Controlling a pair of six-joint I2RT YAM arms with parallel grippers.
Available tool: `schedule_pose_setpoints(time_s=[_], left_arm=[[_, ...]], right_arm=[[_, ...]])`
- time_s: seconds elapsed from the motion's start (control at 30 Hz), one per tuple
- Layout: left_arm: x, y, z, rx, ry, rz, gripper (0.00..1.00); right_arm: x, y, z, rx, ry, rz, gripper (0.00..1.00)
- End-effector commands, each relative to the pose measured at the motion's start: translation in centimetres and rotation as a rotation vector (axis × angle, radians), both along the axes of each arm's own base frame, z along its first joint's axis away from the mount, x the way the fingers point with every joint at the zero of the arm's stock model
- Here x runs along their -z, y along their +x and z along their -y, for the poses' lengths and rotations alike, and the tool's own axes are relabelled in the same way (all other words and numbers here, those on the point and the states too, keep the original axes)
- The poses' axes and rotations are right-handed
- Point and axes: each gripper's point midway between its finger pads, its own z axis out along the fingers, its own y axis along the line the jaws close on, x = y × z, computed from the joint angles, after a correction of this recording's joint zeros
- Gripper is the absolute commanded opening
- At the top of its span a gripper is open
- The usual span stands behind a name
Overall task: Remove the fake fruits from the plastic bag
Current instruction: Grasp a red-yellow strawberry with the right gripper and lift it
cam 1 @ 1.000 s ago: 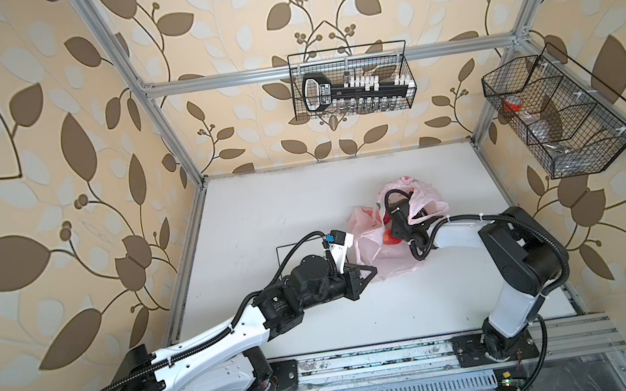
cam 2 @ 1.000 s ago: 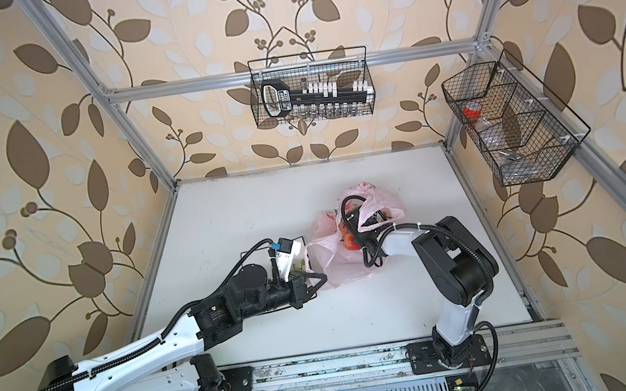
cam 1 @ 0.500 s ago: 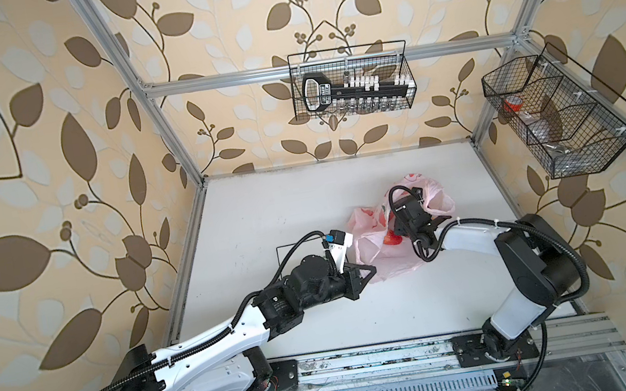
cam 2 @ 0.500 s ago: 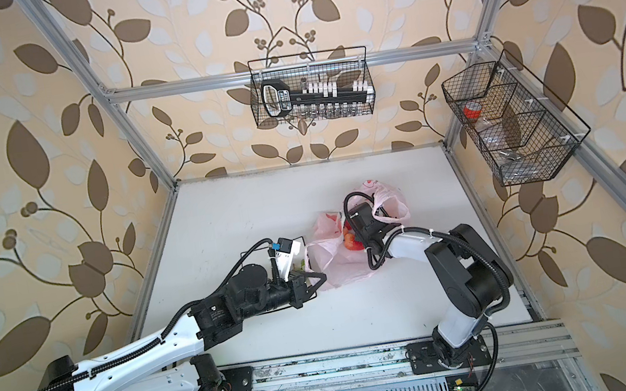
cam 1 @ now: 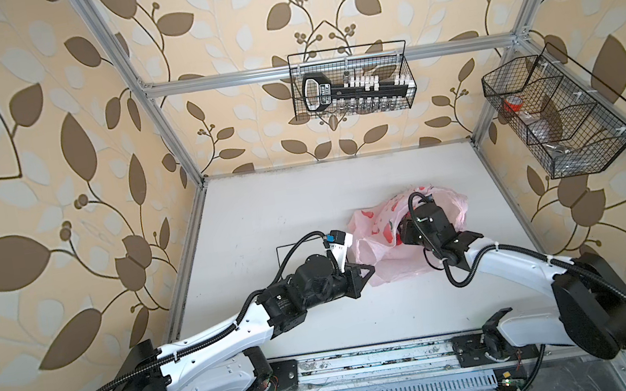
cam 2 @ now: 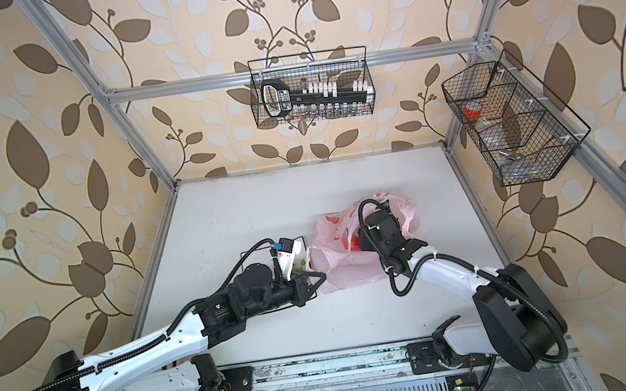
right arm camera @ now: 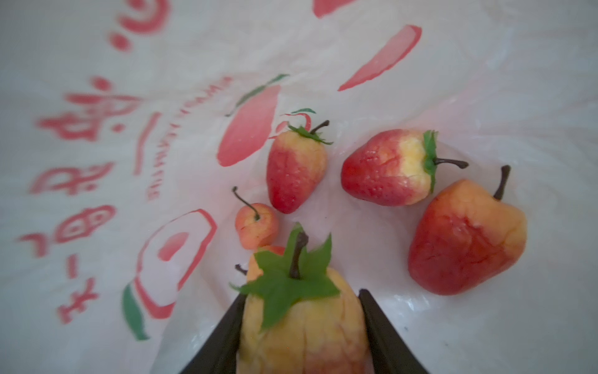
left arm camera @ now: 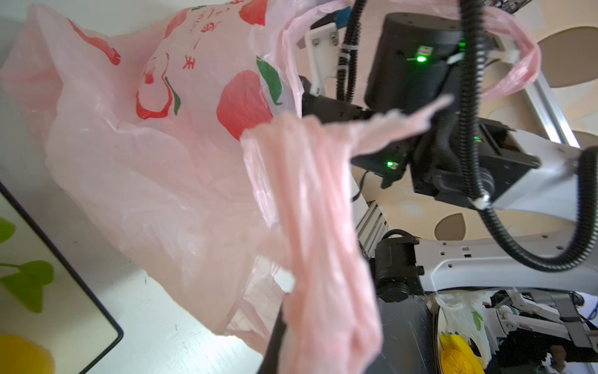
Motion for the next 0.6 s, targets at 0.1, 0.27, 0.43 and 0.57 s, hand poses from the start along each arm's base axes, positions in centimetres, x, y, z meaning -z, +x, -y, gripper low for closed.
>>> schedule_pose_setpoints(time_s=[0.1, 0.27, 0.43, 0.57], left_arm=[[-1.4, 1.4, 0.5, -0.046, 0.021, 0.026, 0.00], [-2.1, 2.5, 0.4, -0.079, 0.019, 0.044, 0.00], [-3.3, 4.3, -0.1, -0.110, 0.012, 0.067, 0.00], [-4.2, 6.0, -0.5, -0.131, -0.011, 0.067, 0.00]], right_arm=[[-2.4, -2.0, -1.9, -0.133, 0.071, 0.056, 0.44], [-3.5, -3.6, -2.0, -0.172, 0.111, 0.071, 0.44], [-4.2, -4.9, -1.4, -0.174, 0.123, 0.074, 0.44], [-5.0, -5.8, -1.1, -0.178, 0.132, 0.084, 0.44]])
